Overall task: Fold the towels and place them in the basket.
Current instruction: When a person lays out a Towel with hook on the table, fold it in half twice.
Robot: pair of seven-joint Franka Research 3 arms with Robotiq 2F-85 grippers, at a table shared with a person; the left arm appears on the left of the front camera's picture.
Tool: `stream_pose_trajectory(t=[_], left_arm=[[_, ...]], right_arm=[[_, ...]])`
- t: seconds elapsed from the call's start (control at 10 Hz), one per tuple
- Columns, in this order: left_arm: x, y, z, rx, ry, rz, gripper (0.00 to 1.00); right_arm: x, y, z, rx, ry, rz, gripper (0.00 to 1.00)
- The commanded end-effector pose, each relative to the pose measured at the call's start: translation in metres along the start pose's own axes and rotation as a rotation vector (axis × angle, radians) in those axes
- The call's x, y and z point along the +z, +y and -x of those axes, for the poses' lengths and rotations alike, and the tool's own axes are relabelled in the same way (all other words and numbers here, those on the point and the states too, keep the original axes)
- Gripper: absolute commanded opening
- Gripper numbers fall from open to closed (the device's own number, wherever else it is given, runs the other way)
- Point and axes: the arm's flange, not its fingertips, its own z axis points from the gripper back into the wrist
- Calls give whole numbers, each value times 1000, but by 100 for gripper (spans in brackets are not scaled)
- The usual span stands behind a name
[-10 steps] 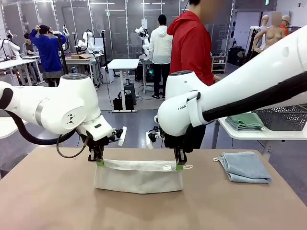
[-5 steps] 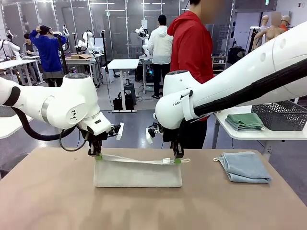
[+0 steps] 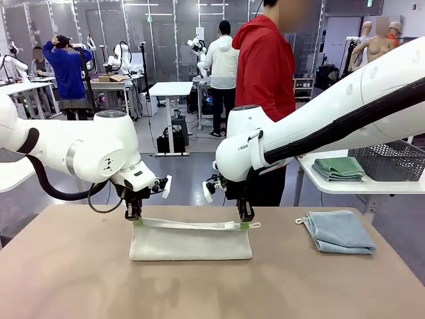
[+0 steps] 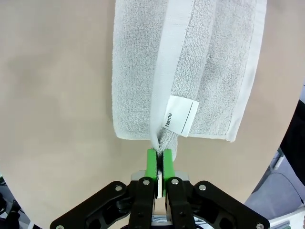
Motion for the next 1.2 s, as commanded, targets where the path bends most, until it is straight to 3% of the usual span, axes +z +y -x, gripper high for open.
stream_pose_trajectory(t=[0.0,1.1], left_arm=[[-5,17,-3,-24,24,-11,3],[-36,60,-3,-60,13,14,3]], right_arm=[[-2,-13,1,2,-6,2,6],[-22,-31,9,-69,-7,11,6]])
